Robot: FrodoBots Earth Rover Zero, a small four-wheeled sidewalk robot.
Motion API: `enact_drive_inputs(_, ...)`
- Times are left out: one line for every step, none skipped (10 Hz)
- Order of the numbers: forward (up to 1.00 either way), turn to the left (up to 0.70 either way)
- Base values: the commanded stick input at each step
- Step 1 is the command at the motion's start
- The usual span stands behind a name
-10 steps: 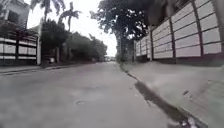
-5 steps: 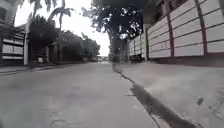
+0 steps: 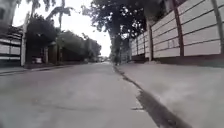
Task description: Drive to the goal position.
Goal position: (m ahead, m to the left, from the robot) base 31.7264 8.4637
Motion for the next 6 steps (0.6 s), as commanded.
enact_drive_inputs(1.0,0.0)
enact_drive_inputs(1.0,0.0)
enact_drive_inputs(1.0,0.0)
enact_drive_inputs(1.0,0.0)
enact_drive_inputs(1.0,0.0)
enact_drive_inputs(1.0,0.0)
